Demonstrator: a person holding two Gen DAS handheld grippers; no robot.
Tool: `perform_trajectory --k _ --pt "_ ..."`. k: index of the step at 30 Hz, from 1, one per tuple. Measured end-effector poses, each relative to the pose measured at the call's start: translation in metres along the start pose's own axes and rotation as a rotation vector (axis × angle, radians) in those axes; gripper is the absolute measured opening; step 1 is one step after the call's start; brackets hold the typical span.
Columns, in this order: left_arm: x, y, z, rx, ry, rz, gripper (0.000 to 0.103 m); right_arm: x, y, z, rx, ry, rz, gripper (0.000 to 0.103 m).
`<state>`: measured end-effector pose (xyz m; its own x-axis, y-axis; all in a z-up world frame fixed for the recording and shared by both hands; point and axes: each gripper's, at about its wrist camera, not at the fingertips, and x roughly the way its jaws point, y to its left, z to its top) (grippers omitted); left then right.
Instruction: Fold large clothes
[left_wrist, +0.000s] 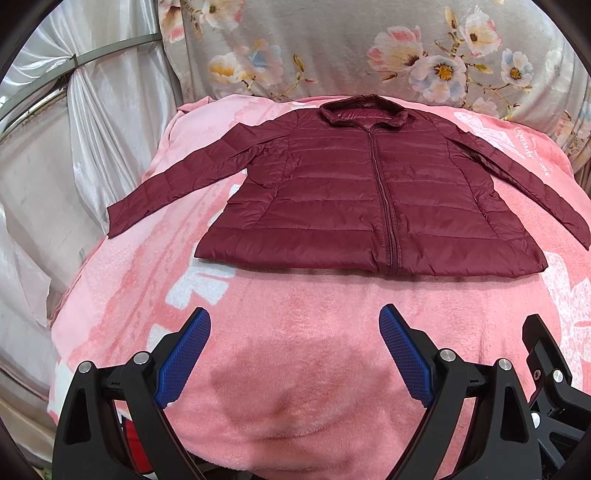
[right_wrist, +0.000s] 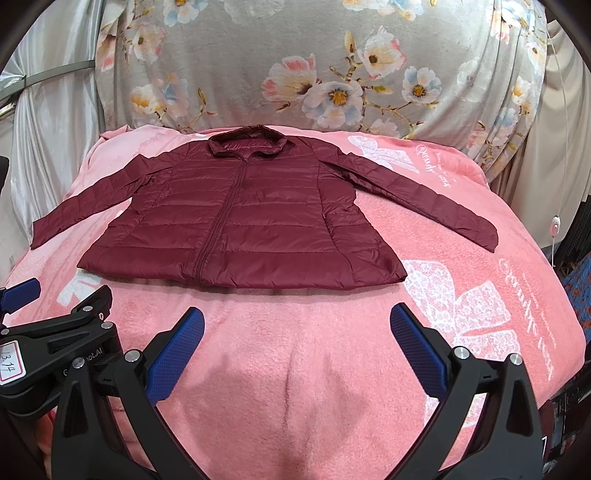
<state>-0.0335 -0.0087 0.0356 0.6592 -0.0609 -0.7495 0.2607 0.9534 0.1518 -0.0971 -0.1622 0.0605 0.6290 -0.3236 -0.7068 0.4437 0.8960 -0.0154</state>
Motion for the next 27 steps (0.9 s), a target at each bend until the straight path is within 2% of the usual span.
perform_trajectory --k 11,19,24,27 --pt "0.012 0.003 -0.001 -0.001 0.017 0.003 0.089 0.002 0.000 -0.002 0.000 0.008 0.002 0.098" --pt "0.029 -0.001 0.001 0.003 0.048 0.014 0.089 0.023 0.002 -0.006 0.004 0.051 0.017 0.098" --pt "0.046 -0.003 0.005 0.003 0.073 -0.003 0.091 0.045 -0.002 -0.001 0.024 0.075 0.061 0.098" --pt "0.059 -0.006 0.009 0.008 0.094 -0.019 0.092 0.062 -0.017 0.003 0.078 0.092 0.104 0.098"
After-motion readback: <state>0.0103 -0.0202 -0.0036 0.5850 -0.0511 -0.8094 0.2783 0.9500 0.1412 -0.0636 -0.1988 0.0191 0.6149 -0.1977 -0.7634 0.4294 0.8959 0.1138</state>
